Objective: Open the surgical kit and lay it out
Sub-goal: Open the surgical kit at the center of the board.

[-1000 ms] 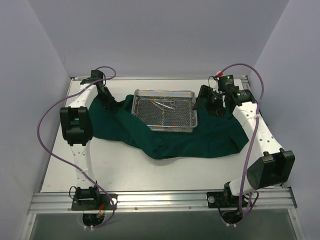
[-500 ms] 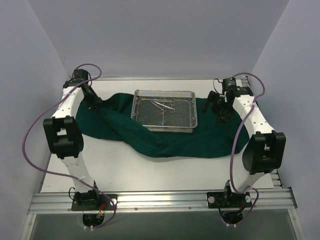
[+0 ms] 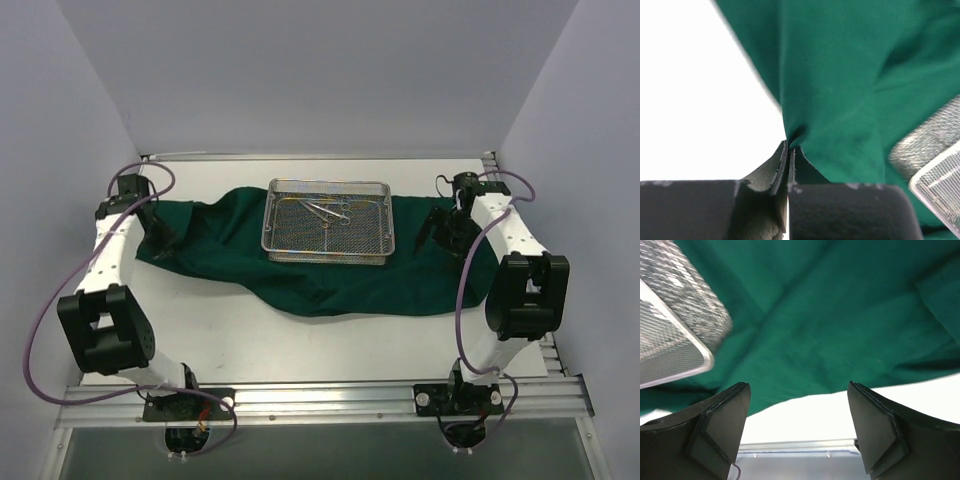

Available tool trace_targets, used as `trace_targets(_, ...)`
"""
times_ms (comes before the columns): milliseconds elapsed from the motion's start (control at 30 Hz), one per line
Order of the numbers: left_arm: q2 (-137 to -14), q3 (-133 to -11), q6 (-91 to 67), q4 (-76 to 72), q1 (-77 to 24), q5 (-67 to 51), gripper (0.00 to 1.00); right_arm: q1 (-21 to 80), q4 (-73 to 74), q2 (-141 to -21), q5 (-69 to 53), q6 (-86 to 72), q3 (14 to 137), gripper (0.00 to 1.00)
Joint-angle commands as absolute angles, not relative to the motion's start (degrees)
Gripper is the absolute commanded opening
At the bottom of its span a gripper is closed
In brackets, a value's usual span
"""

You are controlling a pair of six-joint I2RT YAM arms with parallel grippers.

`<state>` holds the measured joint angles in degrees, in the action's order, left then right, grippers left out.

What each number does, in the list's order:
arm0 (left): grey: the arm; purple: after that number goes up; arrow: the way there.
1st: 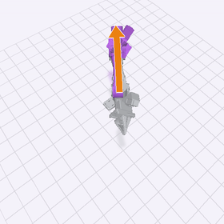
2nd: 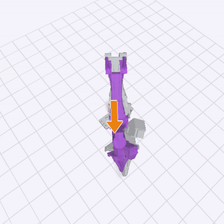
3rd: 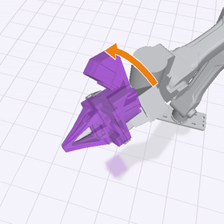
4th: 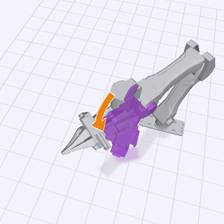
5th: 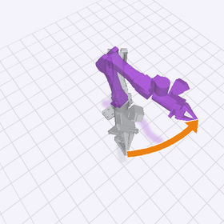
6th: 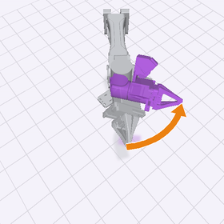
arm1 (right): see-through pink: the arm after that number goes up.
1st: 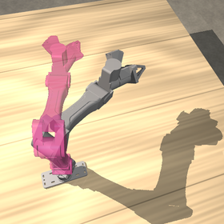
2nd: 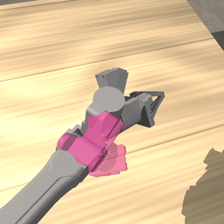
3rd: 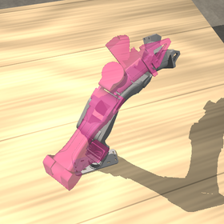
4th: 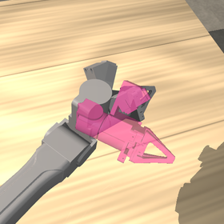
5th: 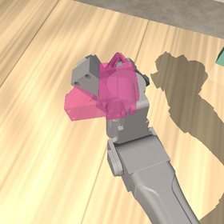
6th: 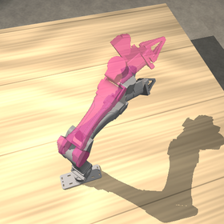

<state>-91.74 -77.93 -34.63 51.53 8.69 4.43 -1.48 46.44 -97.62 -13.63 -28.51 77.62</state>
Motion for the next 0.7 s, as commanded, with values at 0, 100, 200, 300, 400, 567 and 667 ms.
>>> trace_targets(0, -82.3, -73.2, -37.7, 55.4, 12.1, 7.6, 0.02, -2.0, 52.1, -94.2, -9.7, -28.7, 75.8, 0.80)
trace_targets(100, -75.2, -70.4, -38.5, 58.0, 13.1, 7.4, 0.02, -4.5, 51.4, -93.7, -6.2, -28.4, 74.8, 0.78)
trace_targets(200, -73.0, -70.5, -38.9, 61.2, 12.7, 8.7, 0.02, -8.2, 51.2, -94.8, -2.7, -27.8, 75.1, 0.75)
trace_targets(300, -71.1, -68.6, -38.5, 59.3, 12.6, 7.2, 0.02, -10.7, 51.5, -96.0, 3.2, -27.6, 76.5, 0.73)
trace_targets(400, -69.5, -66.6, -35.5, 55.1, 12.5, 5.3, 0.02, -12.5, 51.9, -99.4, 6.0, -26.1, 79.7, 0.73)
trace_targets(567, -70.7, -65.1, -32.1, 50.5, 12.6, 2.6, 0.02, -13.2, 53.3, -105.9, 6.7, -23.0, 86.0, 0.74)
trace_targets(667, -73.3, -64.7, -31.7, 49.2, 12.7, 1.0, 0.02, -13.3, 54.2, -106.4, 6.6, -21.5, 85.8, 0.74)
